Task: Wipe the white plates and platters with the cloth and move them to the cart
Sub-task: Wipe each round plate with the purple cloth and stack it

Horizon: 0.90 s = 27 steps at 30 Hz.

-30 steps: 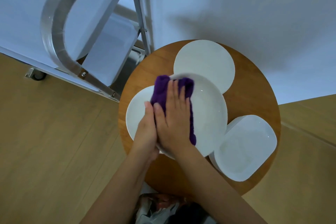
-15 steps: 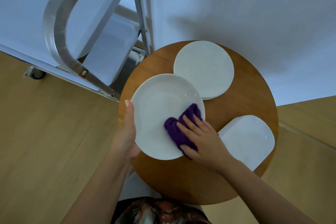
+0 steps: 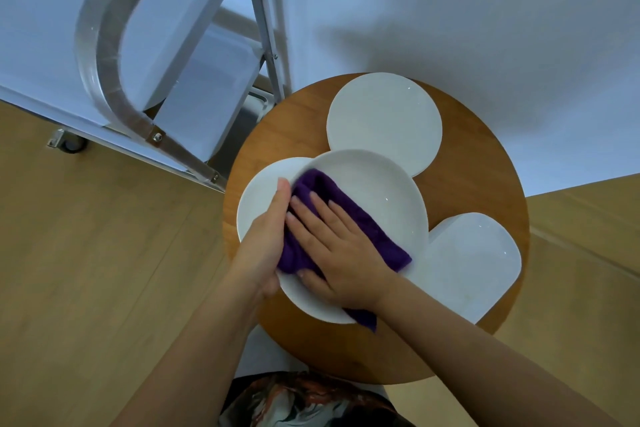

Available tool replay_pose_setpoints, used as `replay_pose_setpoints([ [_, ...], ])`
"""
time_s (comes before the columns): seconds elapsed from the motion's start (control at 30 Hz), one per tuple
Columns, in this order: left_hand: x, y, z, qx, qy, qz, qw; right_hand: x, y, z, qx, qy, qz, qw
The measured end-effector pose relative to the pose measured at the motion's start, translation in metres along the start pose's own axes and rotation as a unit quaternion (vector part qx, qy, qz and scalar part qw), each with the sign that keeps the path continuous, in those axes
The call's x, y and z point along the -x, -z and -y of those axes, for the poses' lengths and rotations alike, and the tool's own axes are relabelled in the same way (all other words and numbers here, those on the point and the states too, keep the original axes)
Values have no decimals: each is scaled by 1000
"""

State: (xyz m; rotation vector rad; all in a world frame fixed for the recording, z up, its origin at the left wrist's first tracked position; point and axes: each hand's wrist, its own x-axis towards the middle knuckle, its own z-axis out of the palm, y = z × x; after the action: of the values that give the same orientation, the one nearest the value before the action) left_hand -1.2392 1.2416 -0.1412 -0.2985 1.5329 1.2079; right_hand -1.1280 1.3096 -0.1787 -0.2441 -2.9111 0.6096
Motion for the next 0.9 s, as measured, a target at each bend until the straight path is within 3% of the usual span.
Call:
replay_pose_setpoints([
  [0.13,-1,-1,-8,-35,-19,-8,999,-13,10,-26,21,64,7,998],
  [0.23,6,3,-9,-33,-59,23,997,-19,23,-53,51,51,5,997],
  [0.33,9,7,-7,-2,-95,32,995,-16,32,-67,58,-14,-4,998],
  [0.5,-2,13,-15,-3,-119,-86,989,9,18,-26,31,-228,-29,973],
  [0.6,-1,2,-13,111,-79,-6,991,13,2,14,-47,-293,-42,954],
  [0.67,-2,-5,-9,170,-60,-15,983,10,-5,28,-103,-273,-34,956],
  [0.8,-8,2,-5,219,-38,-34,974,18,-5,17,-82,-83,-5,993],
  [0.9,-14,7,-8,192,-26,-43,980,24,4,7,-38,-52,-92,994],
])
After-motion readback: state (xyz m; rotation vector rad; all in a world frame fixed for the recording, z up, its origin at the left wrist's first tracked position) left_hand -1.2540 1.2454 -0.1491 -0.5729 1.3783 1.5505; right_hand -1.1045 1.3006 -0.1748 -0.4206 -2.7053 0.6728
